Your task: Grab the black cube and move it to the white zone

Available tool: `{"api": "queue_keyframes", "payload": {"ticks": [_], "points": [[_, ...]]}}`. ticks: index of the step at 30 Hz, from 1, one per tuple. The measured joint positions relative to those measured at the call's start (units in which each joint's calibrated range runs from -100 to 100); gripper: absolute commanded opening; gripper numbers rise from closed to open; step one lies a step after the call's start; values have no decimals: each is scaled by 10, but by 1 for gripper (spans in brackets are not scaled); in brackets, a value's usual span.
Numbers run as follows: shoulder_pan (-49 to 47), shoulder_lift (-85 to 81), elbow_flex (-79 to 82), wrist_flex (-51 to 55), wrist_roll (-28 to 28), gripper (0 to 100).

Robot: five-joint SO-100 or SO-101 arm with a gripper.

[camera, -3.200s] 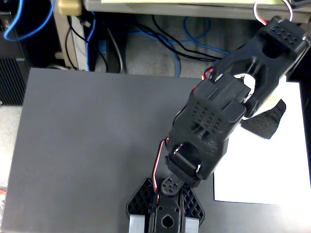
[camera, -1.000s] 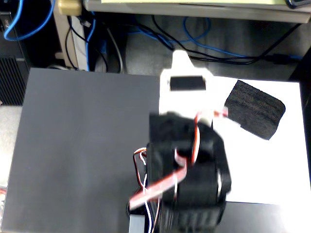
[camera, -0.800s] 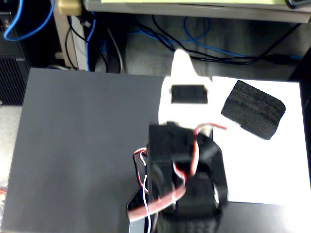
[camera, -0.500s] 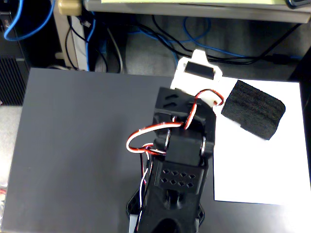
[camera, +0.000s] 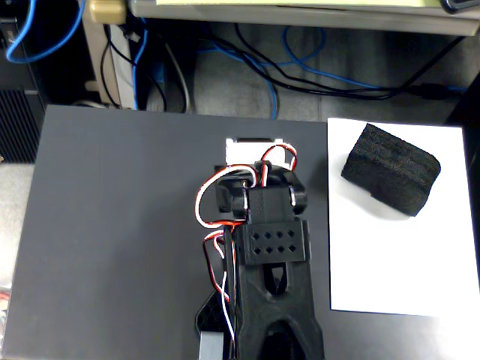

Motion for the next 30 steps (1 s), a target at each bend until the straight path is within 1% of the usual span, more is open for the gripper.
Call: {"api": "queue_keyframes", "payload": {"ticks": [2, 5, 7, 14, 17, 30], "points": [[4, 0, 0, -4, 0, 1], [69, 0, 0, -4, 0, 2], [83, 0, 0, -4, 0, 1], [81, 0, 0, -4, 0, 1], [30, 0, 0, -4, 0, 2], [16, 0, 0, -4, 0, 1]]}}
